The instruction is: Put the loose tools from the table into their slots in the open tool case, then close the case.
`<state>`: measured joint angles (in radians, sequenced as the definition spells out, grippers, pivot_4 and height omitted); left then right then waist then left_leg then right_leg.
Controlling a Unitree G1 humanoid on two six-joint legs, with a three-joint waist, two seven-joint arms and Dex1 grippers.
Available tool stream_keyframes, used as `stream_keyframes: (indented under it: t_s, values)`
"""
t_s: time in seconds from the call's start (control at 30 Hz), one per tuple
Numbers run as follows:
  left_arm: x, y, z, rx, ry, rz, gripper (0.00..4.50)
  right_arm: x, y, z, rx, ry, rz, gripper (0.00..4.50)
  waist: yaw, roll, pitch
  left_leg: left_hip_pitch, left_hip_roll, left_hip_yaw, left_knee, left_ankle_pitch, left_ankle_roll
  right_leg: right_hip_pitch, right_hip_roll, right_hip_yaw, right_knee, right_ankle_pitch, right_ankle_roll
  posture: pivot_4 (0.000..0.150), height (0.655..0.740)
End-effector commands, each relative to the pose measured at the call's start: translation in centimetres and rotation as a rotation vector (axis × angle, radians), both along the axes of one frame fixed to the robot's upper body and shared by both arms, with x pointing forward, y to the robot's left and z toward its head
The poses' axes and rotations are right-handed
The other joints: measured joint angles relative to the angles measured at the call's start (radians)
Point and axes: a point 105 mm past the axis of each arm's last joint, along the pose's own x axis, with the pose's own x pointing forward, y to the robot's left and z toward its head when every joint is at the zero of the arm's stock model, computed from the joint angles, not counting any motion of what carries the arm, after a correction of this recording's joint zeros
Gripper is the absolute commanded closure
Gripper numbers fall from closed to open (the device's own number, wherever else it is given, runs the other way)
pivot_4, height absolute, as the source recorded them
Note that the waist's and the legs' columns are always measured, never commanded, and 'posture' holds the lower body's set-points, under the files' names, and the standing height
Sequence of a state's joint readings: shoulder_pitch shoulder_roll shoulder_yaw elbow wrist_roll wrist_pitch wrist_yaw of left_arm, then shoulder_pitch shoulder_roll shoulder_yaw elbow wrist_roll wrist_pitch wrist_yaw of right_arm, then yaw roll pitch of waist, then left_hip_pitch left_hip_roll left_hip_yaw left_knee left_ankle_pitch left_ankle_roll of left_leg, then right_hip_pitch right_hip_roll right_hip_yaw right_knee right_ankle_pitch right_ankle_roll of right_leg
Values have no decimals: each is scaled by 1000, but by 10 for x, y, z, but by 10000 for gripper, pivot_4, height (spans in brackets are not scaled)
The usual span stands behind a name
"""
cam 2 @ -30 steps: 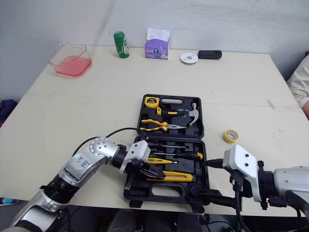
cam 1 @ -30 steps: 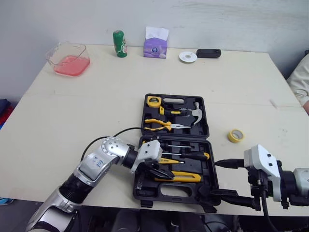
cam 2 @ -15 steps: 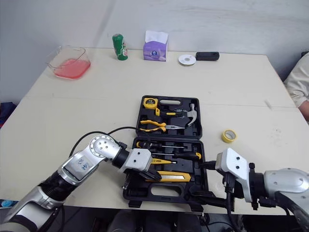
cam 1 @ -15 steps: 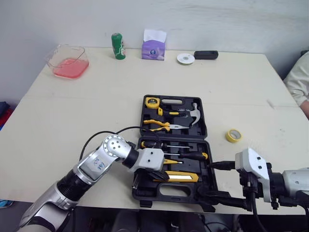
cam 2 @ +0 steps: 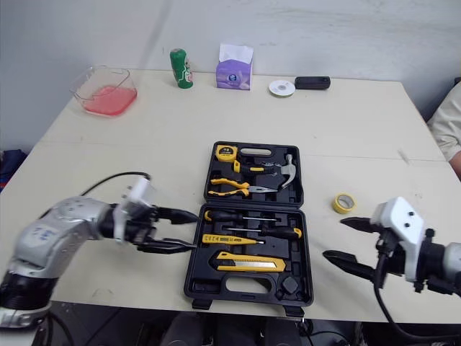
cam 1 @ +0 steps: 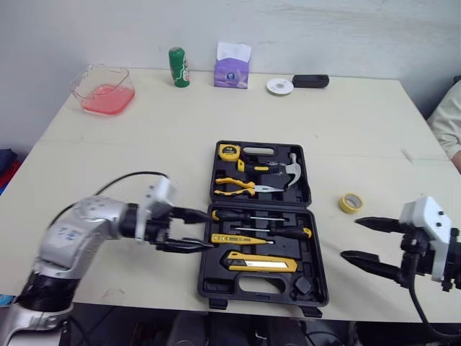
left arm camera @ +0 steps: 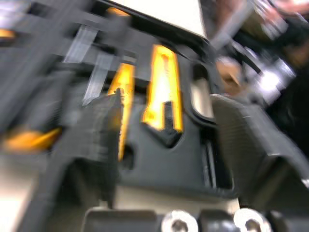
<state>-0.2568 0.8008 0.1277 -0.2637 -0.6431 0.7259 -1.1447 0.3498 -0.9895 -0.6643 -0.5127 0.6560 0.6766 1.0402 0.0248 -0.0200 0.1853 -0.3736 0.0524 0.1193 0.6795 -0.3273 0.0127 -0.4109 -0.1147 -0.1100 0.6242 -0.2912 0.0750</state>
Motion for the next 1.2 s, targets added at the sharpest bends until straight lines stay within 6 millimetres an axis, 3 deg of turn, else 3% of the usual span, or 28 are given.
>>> stream_keyframes:
  t_s: [0.03, 0.23, 0.3, 0.37, 0.43, 0.73, 0.87, 1.1, 1.2]
  values:
    - [16, 67, 14, -25, -38, 347, 518, 1, -54, 7, -43, -47, -184, 0, -1, 0, 0, 0, 0, 0, 0, 0, 0, 0, 0, 0, 0, 0, 0, 1500, 7244]
    - [19, 124, 1, 133, -157, 602, 518, -5, -96, -4, -84, -23, -288, 0, -1, 1, 1, 0, 0, 2, -2, -2, -1, -1, -2, 0, -2, 0, 0, 1500, 7244]
    - [19, 133, -1, 157, -182, 641, 518, -6, -103, -5, -93, -20, -306, 0, -1, 1, 1, 0, 1, 2, -2, -3, -1, -1, -3, 0, -2, 0, -1, 1500, 7244]
    - [19, 129, -2, 181, -188, 610, 518, -4, -107, -7, -120, -5, -305, 0, -1, 1, 1, 0, 2, 2, -3, -3, -3, -2, -3, 0, -2, -1, -1, 1500, 7244]
    - [19, 116, 1, 177, -183, 544, 518, -1, -105, -6, -134, 1, -267, 0, -2, 2, 1, 0, 3, 3, -3, -4, -3, -2, -3, 0, -2, -1, -2, 1500, 7244]
    - [8, 7, 58, 8, -257, 48, 518, 56, -41, 29, -276, -54, 125, 0, -14, 5, 3, 3, 5, 6, -5, 0, -12, -2, 0, 1, -1, 0, -3, 1500, 7244]
    - [8, -39, 77, -29, -334, -131, 518, 76, -26, 25, -374, -2, 259, 0, -22, 5, 4, 2, 4, 8, -5, 1, -14, -3, 3, 0, -1, 0, -3, 1500, 7244]
    - [2, -77, 98, -101, -397, -280, 518, 99, -22, 15, -524, 94, 338, 0, -29, 5, 5, 1, -1, 13, 1, 1, -10, -5, 4, 0, 2, 0, 2, 1500, 7244]
    - [1, -87, 99, -118, -405, -308, 0, 111, -18, 5, -565, 106, 343, 8573, -31, 5, 5, 2, -1, 15, 2, 1, -9, -5, 4, 1, 2, 0, 3, 1500, 7244]
